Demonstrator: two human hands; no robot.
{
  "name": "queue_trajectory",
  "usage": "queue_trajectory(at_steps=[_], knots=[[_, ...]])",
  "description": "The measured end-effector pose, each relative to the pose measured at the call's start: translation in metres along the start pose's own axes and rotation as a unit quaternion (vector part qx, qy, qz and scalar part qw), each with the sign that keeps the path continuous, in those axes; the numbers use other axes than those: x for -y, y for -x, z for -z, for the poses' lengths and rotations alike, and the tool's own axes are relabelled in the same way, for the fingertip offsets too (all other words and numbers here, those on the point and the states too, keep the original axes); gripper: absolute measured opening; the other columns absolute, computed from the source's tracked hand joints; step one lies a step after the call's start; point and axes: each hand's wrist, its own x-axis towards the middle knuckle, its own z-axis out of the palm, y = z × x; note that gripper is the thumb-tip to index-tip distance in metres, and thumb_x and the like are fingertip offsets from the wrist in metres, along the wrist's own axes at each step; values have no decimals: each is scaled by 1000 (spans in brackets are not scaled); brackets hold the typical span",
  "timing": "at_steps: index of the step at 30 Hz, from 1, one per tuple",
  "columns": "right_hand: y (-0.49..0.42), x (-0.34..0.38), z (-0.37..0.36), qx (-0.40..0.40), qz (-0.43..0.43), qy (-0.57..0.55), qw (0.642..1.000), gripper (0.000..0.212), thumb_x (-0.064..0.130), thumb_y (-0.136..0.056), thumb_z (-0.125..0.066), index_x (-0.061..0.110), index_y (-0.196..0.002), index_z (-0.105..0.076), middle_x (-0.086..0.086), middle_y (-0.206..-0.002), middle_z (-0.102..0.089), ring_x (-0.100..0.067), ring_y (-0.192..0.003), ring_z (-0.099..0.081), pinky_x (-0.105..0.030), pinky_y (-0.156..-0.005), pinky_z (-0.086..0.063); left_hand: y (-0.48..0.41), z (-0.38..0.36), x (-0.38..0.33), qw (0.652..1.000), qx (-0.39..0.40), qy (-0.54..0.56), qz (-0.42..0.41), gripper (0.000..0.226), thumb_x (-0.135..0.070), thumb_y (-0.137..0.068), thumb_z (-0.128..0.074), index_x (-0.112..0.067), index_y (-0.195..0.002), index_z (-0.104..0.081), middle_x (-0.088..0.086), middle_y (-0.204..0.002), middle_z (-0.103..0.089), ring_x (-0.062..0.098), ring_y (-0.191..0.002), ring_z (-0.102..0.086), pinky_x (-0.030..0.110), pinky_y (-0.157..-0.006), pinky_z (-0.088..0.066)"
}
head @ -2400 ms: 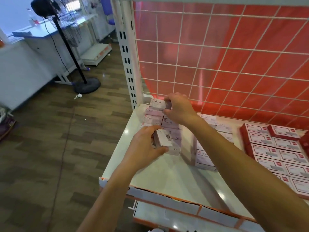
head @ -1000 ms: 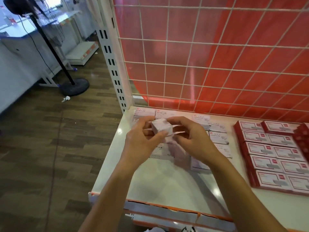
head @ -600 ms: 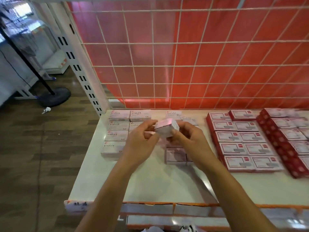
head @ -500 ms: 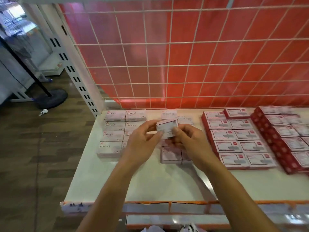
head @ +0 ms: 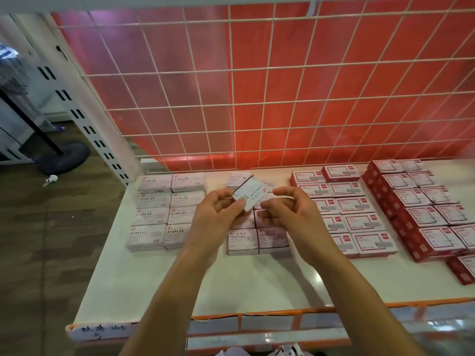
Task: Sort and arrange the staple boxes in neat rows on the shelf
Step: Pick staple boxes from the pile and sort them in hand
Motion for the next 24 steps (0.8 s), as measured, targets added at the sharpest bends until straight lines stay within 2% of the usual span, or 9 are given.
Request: queue_trajectory(at_steps=[3,6,8,10,14,16,18,21,24], knots=[[0,2,0,13,42,52,998,15,10,-89,-62,18,-102,-60,-2,-98,-71,-15,-88,-69,-27,-75,-58,0,-9,6,999,16,-46,-18,30,-13,-86,-68,-21,-114,-60,6,-102,-69,21,-91,-70,36,-81,-57],[-3,3,1,2,65,145,987,23,21,-85,-67,23,-108,-62,6,-105,-68,-8,-93,-66,-28,-78,-58,1,-18,13,989,14,-142,-51,36,-28,-81,-74,-36,-113,-60,-8,-102,-70,15,-91,-69,37,-78,-57],[-7,5,1,-10,77,201,976,39,30,-78,-74,21,-114,-61,9,-105,-67,-5,-92,-64,-25,-76,-58,2,-25,15,979,-13,-190,-65,29,-28,-81,-73,-40,-101,-57,-11,-97,-71,8,-83,-69,31,-74,-56],[-11,6,2,-15,85,262,961,46,35,-75,-76,23,-116,-59,11,-104,-65,-4,-91,-62,-19,-73,-56,4,-31,16,964,-20,-252,-77,31,-26,-82,-70,-40,-102,-52,-11,-94,-71,3,-78,-68,27,-70,-57],[-29,13,11,-19,109,317,942,41,20,-77,-76,19,-115,-61,6,-104,-65,-9,-95,-61,-19,-79,-52,5,-32,15,947,2,-309,-86,35,-23,-83,-71,-33,-113,-55,-17,-91,-66,2,-79,-66,10,-65,-50],[-39,22,17,-18,121,371,921,45,11,-79,-73,15,-121,-60,4,-109,-64,-9,-97,-57,-21,-83,-48,1,-27,11,922,-24,-368,-114,35,-25,-84,-71,-33,-115,-59,-18,-92,-63,-3,-77,-62,10,-67,-47],[-50,31,20,-13,120,424,898,41,4,-81,-68,15,-121,-61,7,-103,-59,-9,-93,-52,-24,-82,-48,-6,-20,7,895,-55,-413,-162,37,-22,-83,-72,-27,-119,-61,-13,-97,-64,1,-78,-60,18,-77,-49],[-67,38,20,9,110,483,869,38,0,-82,-63,18,-116,-63,6,-100,-57,-12,-90,-51,-21,-70,-45,-20,-12,-5,836,-81,-498,-215,43,-23,-84,-70,-22,-125,-58,-5,-110,-62,10,-95,-57,24,-88,-45],[-81,38,17,56,118,492,860,36,2,-82,-63,14,-115,-63,3,-106,-62,-10,-92,-51,-20,-73,-39,-37,-9,-18,769,-73,-603,-199,53,-25,-85,-68,-25,-134,-48,-3,-124,-54,17,-113,-50,32,-97,-42]])
